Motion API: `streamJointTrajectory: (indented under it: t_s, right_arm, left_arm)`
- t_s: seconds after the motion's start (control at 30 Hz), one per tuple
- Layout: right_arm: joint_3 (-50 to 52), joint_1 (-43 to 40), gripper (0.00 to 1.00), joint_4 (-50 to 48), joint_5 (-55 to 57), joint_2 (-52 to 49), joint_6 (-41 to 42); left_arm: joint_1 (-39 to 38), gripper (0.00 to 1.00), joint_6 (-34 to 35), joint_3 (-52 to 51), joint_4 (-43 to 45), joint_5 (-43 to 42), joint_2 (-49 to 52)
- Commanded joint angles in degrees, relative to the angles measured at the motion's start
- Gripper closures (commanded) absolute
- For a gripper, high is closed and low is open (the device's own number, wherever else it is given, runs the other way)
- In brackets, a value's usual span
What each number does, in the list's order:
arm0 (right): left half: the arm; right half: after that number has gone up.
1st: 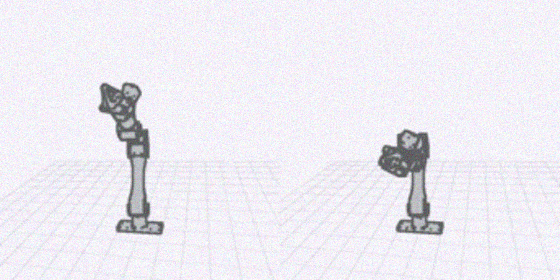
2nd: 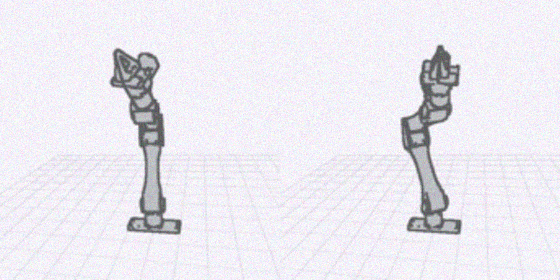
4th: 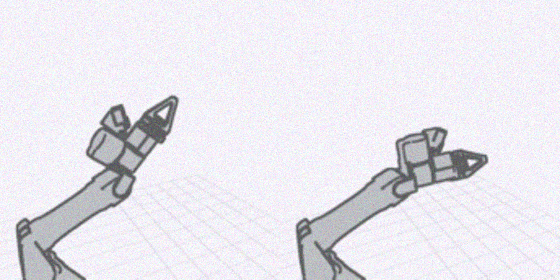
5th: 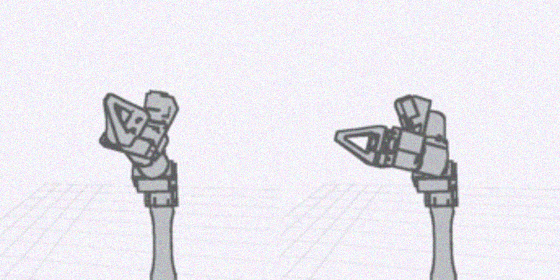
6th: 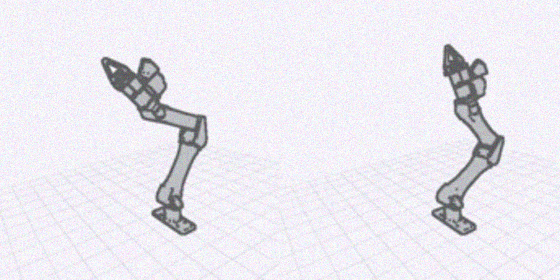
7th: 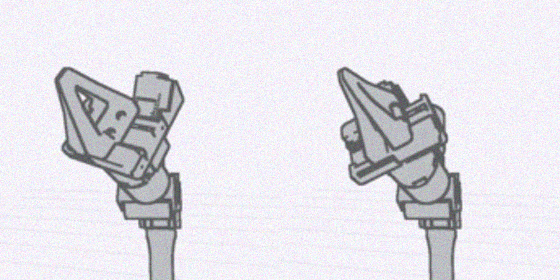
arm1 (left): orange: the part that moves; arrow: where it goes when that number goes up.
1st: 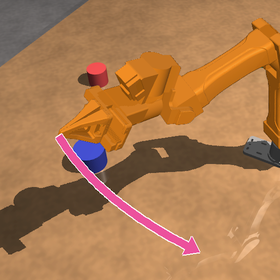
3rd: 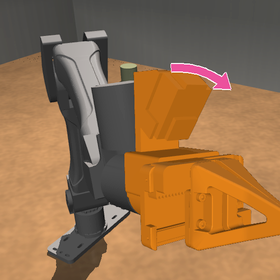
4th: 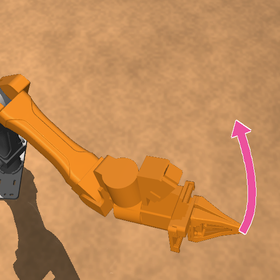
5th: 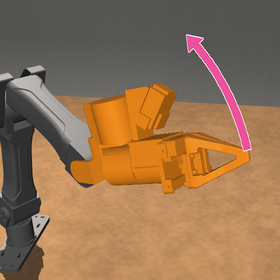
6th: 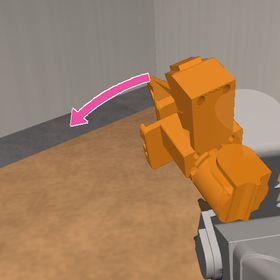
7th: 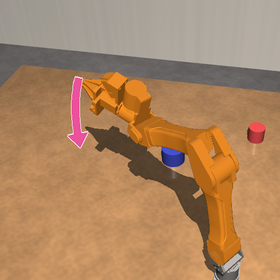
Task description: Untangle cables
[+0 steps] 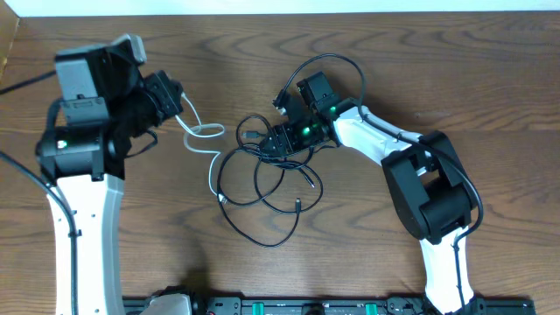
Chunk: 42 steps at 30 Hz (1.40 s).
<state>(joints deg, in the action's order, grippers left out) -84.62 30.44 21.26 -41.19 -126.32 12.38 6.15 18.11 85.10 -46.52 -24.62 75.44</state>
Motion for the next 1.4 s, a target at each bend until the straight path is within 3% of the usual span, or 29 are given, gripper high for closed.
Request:
streamJointTrajectory:
  t_s: [0.0, 0.37, 0.6, 0.73, 1.0, 1.13, 1.17, 1.23, 1.3, 1.37]
  right_arm:
    - [-0.2, 0.35, 0.31, -0.31, -10.47, -0.2, -3.41]
    - [-0.9, 1.42, 0.19, -5.09, -13.2, 10.01, -8.15]
    - [-0.87, 6.43, 0.18, -8.7, -12.31, 7.08, -8.22]
    - [-0.87, 9.94, 0.08, -12.59, -11.89, 4.59, -8.2]
    - [-0.87, 14.8, 0.11, -16.87, -10.45, 1.05, -8.2]
    - [-0.87, 15.58, 0.2, -16.98, -1.86, 1.05, -8.17]
    - [-0.87, 15.76, 0.26, -17.35, -0.63, 1.05, -8.17]
    - [-0.87, 15.78, 0.46, -17.68, -0.28, 1.05, -8.17]
    - [-0.87, 15.52, 0.75, -18.16, -0.31, 1.07, -7.34]
    - [-0.87, 14.75, 0.9, -19.06, -0.61, 1.29, -4.52]
  left_arm:
    - [-0.13, 0.93, 2.27, 4.81, 0.07, -1.95, 0.59]
    - [-0.13, 0.92, 6.69, 16.26, 1.86, -5.57, 0.63]
    - [-0.13, 0.93, 7.5, 16.79, 1.62, -6.49, 0.63]
    - [-0.13, 0.93, 7.5, 16.79, 1.6, -6.51, 0.63]
    - [-0.13, 0.93, 7.48, 16.76, 0.72, -6.47, 0.63]
    - [-0.13, 0.93, 7.48, 16.76, 0.46, -6.47, 0.63]
    - [-0.13, 0.92, 7.48, 16.76, 0.46, -6.49, 0.63]
    - [-0.13, 0.92, 7.48, 16.76, 0.33, -6.47, 0.63]
    - [-0.13, 0.93, 7.45, 16.76, 0.07, -6.45, 0.63]
    - [-0.13, 0.92, 7.45, 16.76, -0.42, -6.43, 0.7]
